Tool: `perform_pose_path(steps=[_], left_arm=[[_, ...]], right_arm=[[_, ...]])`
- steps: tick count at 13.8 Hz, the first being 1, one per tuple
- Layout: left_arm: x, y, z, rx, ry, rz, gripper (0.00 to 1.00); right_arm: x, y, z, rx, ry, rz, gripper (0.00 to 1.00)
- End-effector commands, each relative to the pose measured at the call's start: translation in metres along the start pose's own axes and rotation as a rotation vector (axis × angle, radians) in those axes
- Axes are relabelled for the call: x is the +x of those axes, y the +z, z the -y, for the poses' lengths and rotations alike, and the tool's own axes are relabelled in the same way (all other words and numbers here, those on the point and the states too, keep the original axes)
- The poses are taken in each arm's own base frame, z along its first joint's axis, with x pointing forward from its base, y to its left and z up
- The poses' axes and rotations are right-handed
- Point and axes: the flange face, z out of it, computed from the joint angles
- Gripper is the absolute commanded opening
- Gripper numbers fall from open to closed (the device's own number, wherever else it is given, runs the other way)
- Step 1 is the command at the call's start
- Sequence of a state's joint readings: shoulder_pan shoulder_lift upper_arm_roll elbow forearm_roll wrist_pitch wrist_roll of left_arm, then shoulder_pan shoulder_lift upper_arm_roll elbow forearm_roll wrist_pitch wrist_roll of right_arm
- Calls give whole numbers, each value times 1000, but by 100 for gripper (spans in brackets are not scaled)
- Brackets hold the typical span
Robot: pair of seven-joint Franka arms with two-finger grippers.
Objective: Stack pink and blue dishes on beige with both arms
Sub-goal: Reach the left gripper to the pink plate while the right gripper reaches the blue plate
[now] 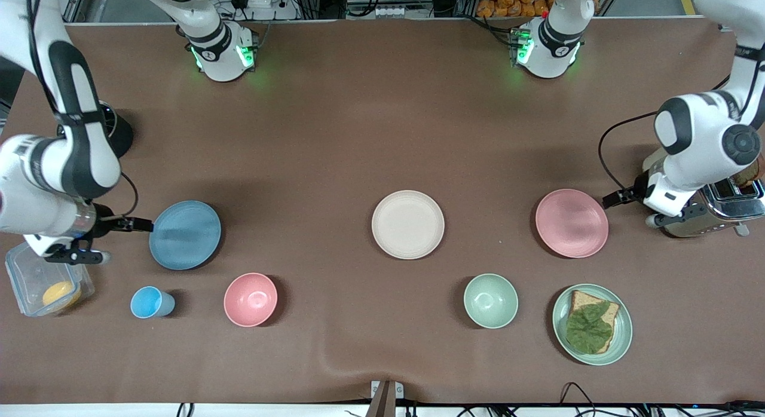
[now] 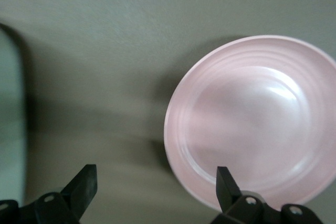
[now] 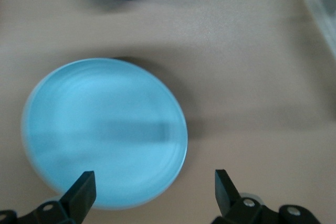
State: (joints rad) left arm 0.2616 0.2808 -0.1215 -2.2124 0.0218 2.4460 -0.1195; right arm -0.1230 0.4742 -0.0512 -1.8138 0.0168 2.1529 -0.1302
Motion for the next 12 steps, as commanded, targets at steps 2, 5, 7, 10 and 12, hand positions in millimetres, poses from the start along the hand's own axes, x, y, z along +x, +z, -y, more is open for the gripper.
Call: perform_pose_path(steps=[2,5,7,10,12], left_arm=[[8,44,-2,-9,19,-10,100],[9,56,2,-13,9,0,100],[8,59,2,-12,8,4,77],[7,60,3,-12,2,7,9],[8,61,7,-14,-6,7,0]], right_arm=[[0,52,-1,4,-11,1,100],[-1,80,-6,7,-5,33,100],[-3,85,-7,9,-2,42,100],[-3,91,-9,10,1,50,40],[-4,95,-10,12,3,54,2]])
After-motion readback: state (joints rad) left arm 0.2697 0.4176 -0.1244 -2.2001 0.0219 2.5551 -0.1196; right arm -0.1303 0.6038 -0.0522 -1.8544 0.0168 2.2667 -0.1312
